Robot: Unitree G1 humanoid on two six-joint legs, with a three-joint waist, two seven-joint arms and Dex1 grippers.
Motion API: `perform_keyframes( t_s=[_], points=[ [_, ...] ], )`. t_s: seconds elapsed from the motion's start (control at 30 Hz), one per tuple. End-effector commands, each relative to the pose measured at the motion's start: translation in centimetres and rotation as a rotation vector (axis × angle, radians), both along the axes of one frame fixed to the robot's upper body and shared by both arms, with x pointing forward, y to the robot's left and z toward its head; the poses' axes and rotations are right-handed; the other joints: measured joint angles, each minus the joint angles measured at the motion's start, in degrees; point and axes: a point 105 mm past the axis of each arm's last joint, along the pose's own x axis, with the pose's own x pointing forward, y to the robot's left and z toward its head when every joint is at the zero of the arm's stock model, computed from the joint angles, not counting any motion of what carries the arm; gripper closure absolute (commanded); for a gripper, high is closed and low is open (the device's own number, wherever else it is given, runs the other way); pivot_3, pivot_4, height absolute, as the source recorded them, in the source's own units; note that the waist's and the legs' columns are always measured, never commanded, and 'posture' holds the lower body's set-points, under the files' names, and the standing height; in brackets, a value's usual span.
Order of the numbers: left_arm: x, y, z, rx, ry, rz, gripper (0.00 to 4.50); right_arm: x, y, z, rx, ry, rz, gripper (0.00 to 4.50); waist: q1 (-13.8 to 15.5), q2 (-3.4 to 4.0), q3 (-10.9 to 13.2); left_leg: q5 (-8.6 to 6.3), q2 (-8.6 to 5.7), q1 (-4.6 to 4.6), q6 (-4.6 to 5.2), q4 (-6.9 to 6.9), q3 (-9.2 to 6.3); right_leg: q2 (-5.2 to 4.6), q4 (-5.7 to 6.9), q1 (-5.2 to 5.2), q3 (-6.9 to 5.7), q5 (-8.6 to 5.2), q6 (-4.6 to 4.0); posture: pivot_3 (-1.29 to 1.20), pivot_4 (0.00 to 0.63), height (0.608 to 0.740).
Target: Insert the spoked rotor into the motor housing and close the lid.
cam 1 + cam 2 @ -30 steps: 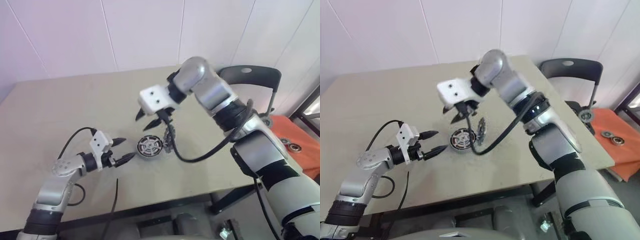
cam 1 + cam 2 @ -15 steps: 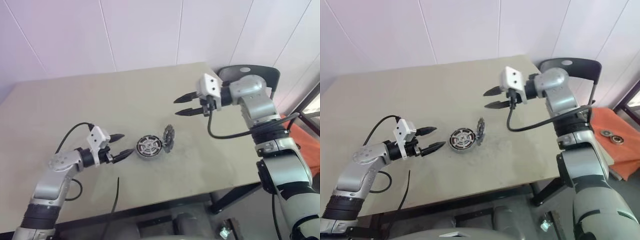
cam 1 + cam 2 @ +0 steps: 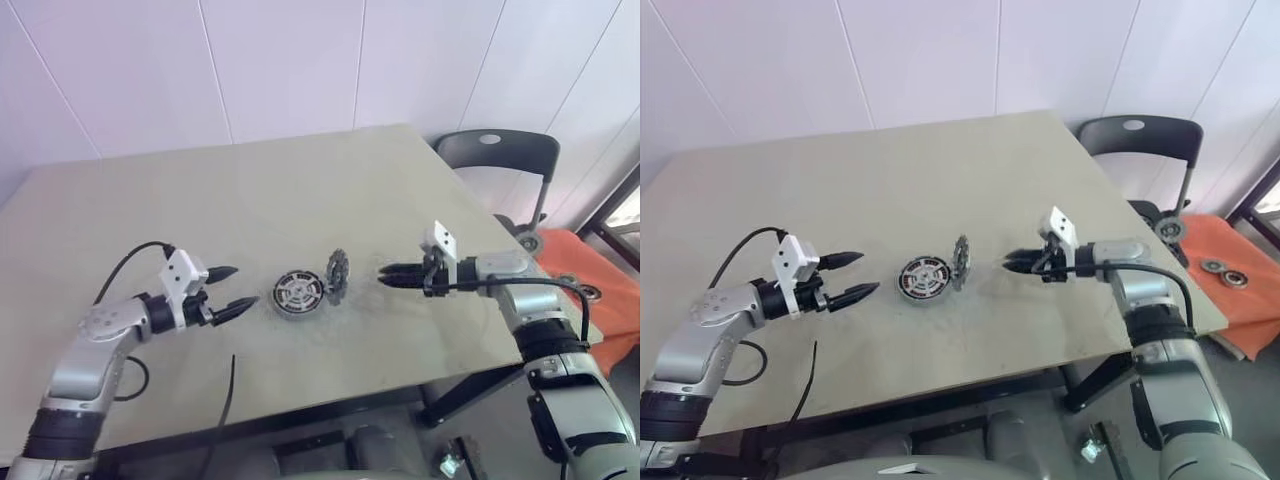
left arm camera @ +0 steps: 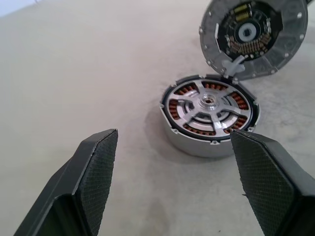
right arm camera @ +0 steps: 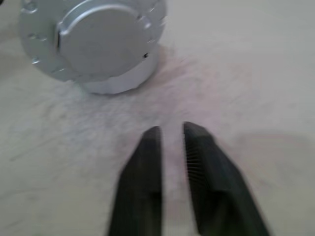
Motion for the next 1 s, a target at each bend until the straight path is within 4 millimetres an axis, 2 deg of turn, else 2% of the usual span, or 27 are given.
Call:
perform_keyframes(
  t_s=[0.03, 0.13, 0.27, 0.43, 0.6, 0.67, 0.8, 1.0],
  points=[
    [0.2, 0.4, 1.2, 0.007, -0.041, 0.007, 0.62, 0.3, 1.3, 1.2, 0.004, -0.031, 0.039, 4.48, 0.0, 0.0, 0.0, 0.0, 0.0, 0.02, 0.0, 0.01, 0.0, 0.0, 0.0, 0.02, 0.0, 0.0, 0.0, 0.0, 0.0, 0.74],
    [0.2, 0.3, 1.2, 0.003, -0.041, 0.01, 0.62, -0.1, 1.9, 1.2, 0.015, -0.003, 0.074, 4.48, 0.0, 0.0, 0.0, 0.0, 0.0, 0.02, 0.0, 0.01, 0.0, 0.01, 0.0, 0.02, -0.01, -0.01, 0.0, 0.0, 0.0, 0.74],
    [-0.1, 0.1, 1.0, -0.002, -0.036, 0.012, 0.62, 0.0, 1.7, 1.2, 0.012, 0.004, 0.067, 4.48, 0.0, 0.0, 0.0, 0.0, 0.0, 0.0, 0.0, 0.0, 0.0, 0.0, -0.02, 0.02, 0.0, 0.0, 0.0, 0.0, 0.0, 0.74],
    [-0.3, 0.2, 0.8, -0.005, -0.033, 0.026, 0.62, 0.9, 1.7, 1.3, 0.002, -0.01, 0.015, 4.48, 0.0, 0.0, 0.0, 0.0, 0.0, 0.0, 0.0, -0.02, 0.0, 0.0, -0.02, 0.01, -0.01, 0.0, 0.0, 0.0, 0.0, 0.74],
    [-0.5, -0.1, 0.7, -0.014, -0.03, 0.028, 0.62, 1.8, 2.8, 2.3, 0.031, -0.049, -0.007, 4.48, 0.0, 0.0, 0.0, 0.0, 0.0, 0.01, 0.0, 0.0, 0.0, 0.01, -0.01, 0.01, 0.0, 0.0, 0.0, 0.0, 0.0, 0.74],
    [-0.5, -0.1, 0.7, -0.015, -0.029, 0.028, 0.62, 1.6, 3.3, 2.7, 0.039, -0.05, 0.012, 4.48, 0.0, 0.0, 0.0, 0.0, 0.0, 0.0, 0.0, 0.0, 0.0, 0.01, -0.02, 0.01, -0.01, 0.0, 0.0, 0.0, 0.0, 0.74],
    [-0.4, -0.1, 0.7, -0.014, -0.027, 0.031, 0.62, 0.0, 4.3, 3.1, 0.03, -0.007, 0.122, 4.48, 0.1, 0.0, 0.0, 0.0, 0.0, -0.02, 0.0, -0.02, -0.01, 0.0, -0.02, -0.01, -0.01, 0.0, 0.01, 0.0, 0.0, 0.74],
    [-0.3, -0.1, 0.7, -0.013, -0.026, 0.027, 0.62, -0.9, 4.1, 3.1, -0.023, 0.071, 0.183, 4.48, 0.1, -0.01, 0.0, 0.0, 0.0, -0.01, 0.0, 0.02, 0.0, 0.0, -0.02, 0.0, -0.01, 0.0, 0.01, 0.0, 0.0, 0.74]
  ],
)
